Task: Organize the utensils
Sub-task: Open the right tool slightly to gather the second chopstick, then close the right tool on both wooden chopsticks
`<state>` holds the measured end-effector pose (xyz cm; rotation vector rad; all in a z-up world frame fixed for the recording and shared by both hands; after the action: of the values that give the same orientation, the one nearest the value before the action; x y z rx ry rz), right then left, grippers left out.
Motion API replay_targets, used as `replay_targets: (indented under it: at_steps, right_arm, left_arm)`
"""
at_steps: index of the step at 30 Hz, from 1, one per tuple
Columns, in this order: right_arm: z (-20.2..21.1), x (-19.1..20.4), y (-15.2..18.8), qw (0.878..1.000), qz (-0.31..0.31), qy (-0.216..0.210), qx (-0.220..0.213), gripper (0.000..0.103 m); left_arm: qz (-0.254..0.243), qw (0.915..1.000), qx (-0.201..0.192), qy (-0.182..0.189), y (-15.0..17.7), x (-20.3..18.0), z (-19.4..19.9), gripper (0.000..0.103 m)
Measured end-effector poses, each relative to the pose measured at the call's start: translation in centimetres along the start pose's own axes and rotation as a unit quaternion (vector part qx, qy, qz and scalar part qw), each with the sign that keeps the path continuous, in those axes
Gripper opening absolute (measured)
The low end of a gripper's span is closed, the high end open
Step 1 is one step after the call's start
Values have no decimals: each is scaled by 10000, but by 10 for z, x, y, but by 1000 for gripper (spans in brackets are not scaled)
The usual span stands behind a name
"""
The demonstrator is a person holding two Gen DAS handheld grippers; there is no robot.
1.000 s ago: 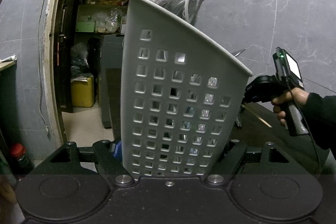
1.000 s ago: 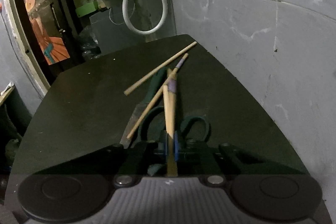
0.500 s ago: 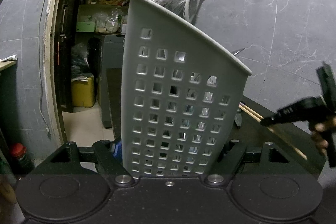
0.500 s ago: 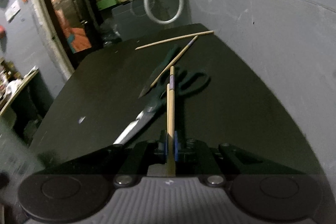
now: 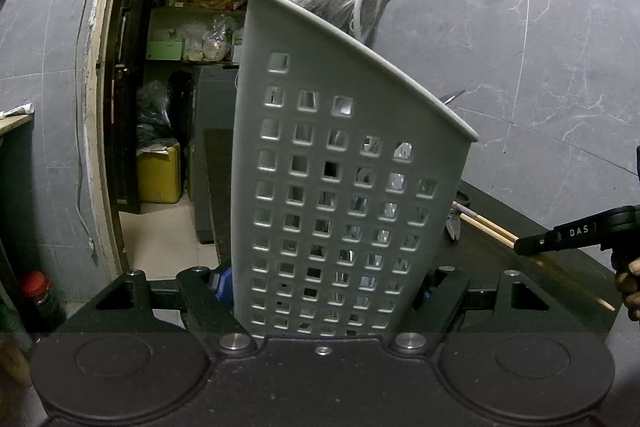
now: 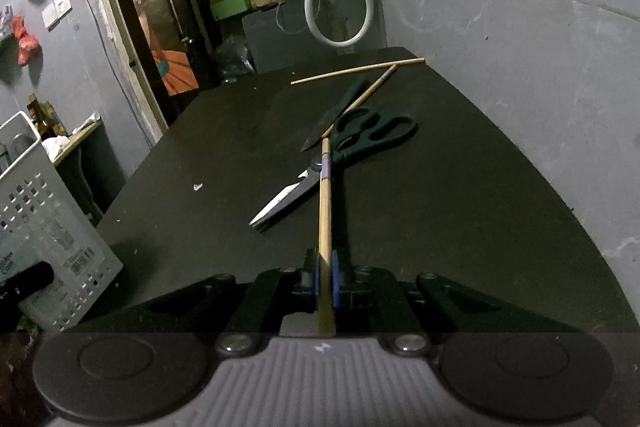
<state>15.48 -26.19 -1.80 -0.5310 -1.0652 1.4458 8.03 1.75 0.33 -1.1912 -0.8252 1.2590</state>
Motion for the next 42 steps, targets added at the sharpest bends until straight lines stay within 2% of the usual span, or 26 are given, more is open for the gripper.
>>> replay_targets:
  at_steps: [6, 17, 26, 34, 36, 38, 39, 40, 41, 42]
  right_arm:
    - [-3, -7, 5, 9997, -151, -76, 201, 8]
    - [9, -6, 6, 9997, -63, -165, 187, 7]
    - [30, -12, 10, 9997, -70, 72, 204, 7]
    - [29, -11, 17, 9991, -7, 4, 412, 9]
    - [30, -10, 16, 9989, 86, 46, 458, 18]
    - [31, -10, 9, 9990, 117, 90, 413, 38]
    - [32, -9, 6, 9992, 124, 86, 367, 42]
    - [31, -8, 2, 9993, 137, 63, 341, 51]
    - [28, -7, -2, 9992, 185, 30, 341, 56]
    - [25, -5, -5, 9990, 266, 23, 365, 56]
  left_arm:
    - [-5, 10000, 3, 1, 0, 0, 0, 78]
    - [-3, 10000, 2, 2, 0, 0, 0, 78]
    - [-1, 10000, 0, 1, 0, 0, 0, 78]
    - [-6, 10000, 3, 2, 0, 0, 0, 78]
    - [-2, 10000, 0, 1, 0, 0, 0, 78]
    - [-3, 10000, 3, 4, 0, 0, 0, 78]
    - [0, 10000, 4, 6, 0, 0, 0, 78]
    - [-2, 10000, 5, 3, 0, 0, 0, 78]
    - [-5, 10000, 1, 1, 0, 0, 0, 78]
    - [-6, 10000, -9, 4, 0, 0, 0, 78]
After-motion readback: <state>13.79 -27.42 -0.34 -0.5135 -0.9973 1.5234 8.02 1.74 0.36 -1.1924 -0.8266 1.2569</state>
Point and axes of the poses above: each gripper's, at about its wrist camera, not at the fingertips, and z roughly against the way its jaws point, x to its left, y to its underside, the point moved 3 cm from there along -z, roughly the way its jaws point, and after that the axes turned 7 degrees about -x, right-handed, at the moved point
